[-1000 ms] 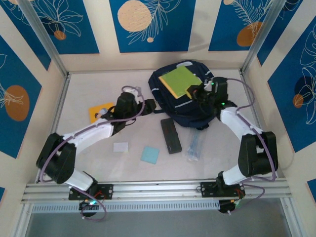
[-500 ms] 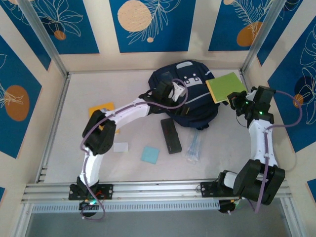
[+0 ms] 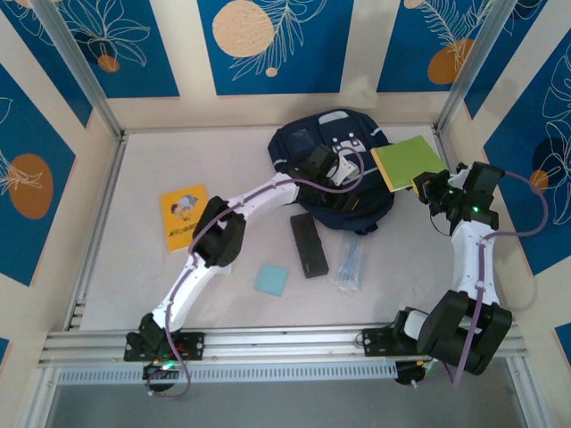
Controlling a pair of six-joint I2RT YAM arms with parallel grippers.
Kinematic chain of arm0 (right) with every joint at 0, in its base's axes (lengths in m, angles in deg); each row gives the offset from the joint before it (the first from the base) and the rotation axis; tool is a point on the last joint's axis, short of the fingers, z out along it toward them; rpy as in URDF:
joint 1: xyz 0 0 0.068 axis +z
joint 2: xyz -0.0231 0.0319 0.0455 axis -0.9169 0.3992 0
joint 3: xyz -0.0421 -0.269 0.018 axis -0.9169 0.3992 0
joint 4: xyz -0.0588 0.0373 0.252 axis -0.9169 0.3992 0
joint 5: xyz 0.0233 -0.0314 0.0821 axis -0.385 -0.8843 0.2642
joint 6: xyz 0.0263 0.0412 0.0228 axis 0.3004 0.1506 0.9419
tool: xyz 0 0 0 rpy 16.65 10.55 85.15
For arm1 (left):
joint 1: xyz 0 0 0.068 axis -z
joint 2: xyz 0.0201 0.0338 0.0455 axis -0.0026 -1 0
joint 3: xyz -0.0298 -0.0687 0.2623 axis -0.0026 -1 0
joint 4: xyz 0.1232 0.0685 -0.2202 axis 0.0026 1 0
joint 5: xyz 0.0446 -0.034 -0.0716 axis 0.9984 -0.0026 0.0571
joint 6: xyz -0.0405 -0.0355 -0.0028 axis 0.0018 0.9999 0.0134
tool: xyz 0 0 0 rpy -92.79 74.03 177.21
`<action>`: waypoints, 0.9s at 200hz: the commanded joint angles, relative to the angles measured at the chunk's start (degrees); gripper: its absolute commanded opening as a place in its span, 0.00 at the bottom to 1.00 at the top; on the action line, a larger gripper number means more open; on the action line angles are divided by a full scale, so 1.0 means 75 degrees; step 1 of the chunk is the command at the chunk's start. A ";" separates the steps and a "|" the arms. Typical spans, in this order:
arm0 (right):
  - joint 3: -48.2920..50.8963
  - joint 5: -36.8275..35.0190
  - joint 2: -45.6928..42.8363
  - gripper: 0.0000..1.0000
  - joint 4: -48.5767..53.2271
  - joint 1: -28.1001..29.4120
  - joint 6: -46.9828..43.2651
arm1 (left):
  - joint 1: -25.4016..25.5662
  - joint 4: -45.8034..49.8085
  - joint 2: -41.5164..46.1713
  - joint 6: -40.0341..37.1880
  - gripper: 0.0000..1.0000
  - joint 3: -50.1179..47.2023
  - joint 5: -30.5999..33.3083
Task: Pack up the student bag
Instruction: Open the student bag at the top-right of the table.
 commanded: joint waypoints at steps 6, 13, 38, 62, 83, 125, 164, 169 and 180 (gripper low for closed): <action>-0.0080 0.0367 -0.0188 0.00 -0.0094 -0.0136 -0.0162 | 0.0176 0.0743 -0.0346 -0.0431 0.65 0.0540 -0.0025; -0.0068 0.0377 -0.0183 0.00 -0.0093 -0.0173 -0.0149 | 0.0214 0.0854 -0.0386 -0.0540 0.65 0.0540 0.0128; -0.0001 0.0432 -0.0246 0.00 -0.0128 -0.0284 -0.0057 | 0.0312 0.1152 -0.0601 -0.0832 0.62 0.0540 0.0720; 0.0015 0.0437 -0.0335 0.00 -0.0106 -0.0352 -0.0066 | 0.0304 0.1360 -0.0718 -0.0930 0.53 0.0610 0.1055; 0.0027 0.0415 -0.0411 0.00 -0.0058 -0.0428 -0.0059 | 0.0307 0.1509 -0.0718 -0.1040 0.34 0.0654 0.1174; -0.0003 0.0387 -0.0519 0.00 -0.0019 -0.0595 -0.0050 | 0.0248 0.1705 -0.0345 -0.0682 0.00 0.0730 0.1189; 0.0069 0.0304 -0.0688 0.00 0.0045 -0.1027 -0.0012 | 0.0105 0.1157 0.0685 0.0160 0.00 0.0601 0.0551; 0.0091 0.0282 -0.0730 0.00 0.0038 -0.1108 0.0007 | 0.0089 0.1087 0.0792 0.0229 0.00 0.0598 0.0532; 0.0142 0.0272 -0.0811 0.00 0.0036 -0.1299 0.0048 | 0.0051 0.0958 0.0984 0.0351 0.00 0.0604 0.0478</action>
